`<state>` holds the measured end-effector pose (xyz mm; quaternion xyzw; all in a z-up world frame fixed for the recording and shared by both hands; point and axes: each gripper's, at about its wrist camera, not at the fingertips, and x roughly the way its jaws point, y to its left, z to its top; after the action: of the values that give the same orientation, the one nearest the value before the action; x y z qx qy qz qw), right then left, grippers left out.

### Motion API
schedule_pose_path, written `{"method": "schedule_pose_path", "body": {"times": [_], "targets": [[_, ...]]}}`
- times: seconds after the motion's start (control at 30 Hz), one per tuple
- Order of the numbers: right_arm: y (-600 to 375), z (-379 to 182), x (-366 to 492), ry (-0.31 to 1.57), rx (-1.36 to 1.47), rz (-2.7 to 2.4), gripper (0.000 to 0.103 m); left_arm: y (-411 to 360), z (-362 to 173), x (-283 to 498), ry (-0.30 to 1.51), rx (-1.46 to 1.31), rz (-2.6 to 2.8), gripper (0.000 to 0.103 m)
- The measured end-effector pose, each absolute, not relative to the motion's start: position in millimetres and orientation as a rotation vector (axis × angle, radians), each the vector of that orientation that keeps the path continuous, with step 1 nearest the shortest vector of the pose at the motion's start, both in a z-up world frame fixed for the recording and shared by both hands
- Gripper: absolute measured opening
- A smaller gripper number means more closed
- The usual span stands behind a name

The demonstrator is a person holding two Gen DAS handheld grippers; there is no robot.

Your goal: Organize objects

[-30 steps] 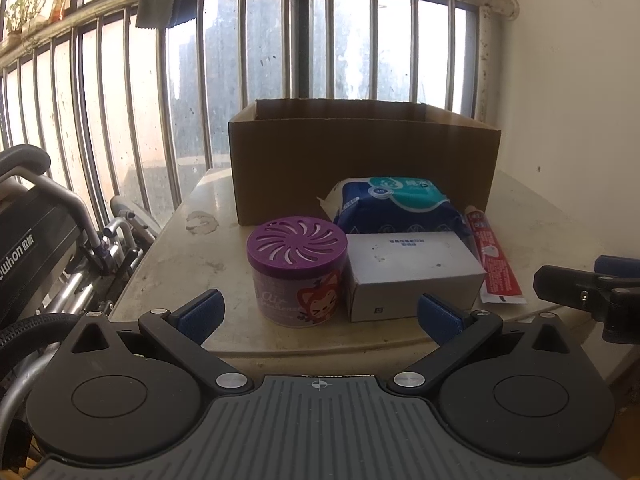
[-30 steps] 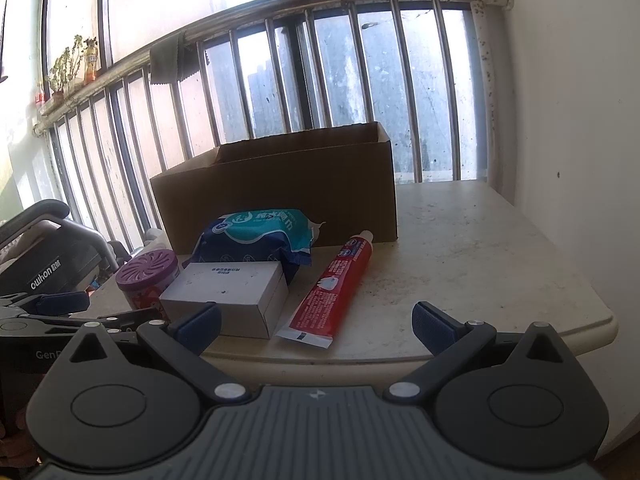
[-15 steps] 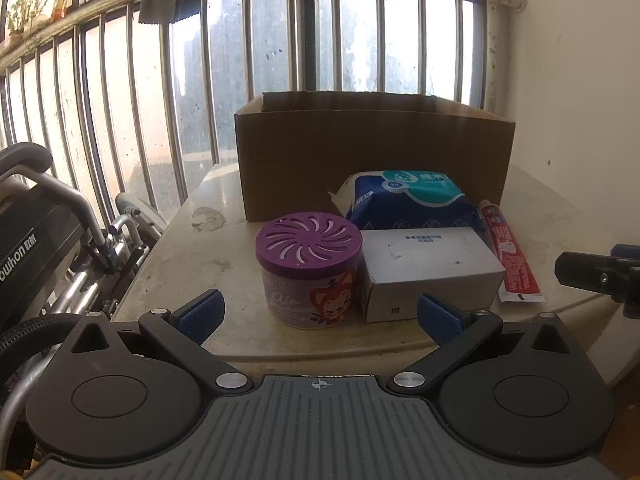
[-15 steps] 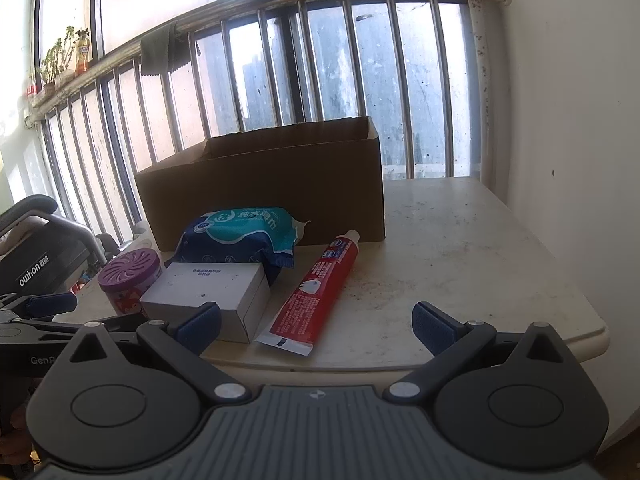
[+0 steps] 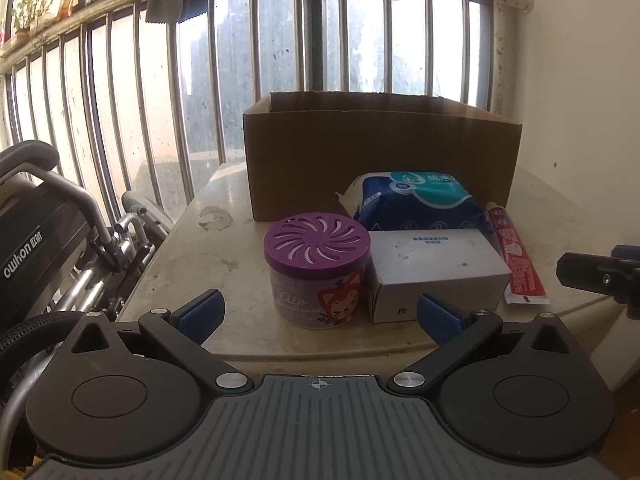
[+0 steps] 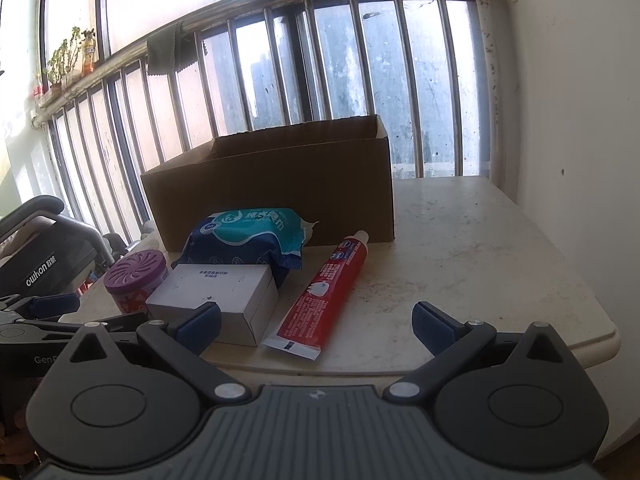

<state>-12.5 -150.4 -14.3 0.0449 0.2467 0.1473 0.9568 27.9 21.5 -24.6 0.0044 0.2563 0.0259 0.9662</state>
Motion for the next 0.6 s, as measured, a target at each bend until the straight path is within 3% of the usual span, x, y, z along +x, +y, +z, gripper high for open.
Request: {"method": "schedule_pose_path", "body": {"times": [0.6], "targets": [[-136.7,-4.6,-19.9,0.479,0.065,0.337,0.103,30.3,-21.3,22.4,0.511,-0.012,0.078,0.103]]}}
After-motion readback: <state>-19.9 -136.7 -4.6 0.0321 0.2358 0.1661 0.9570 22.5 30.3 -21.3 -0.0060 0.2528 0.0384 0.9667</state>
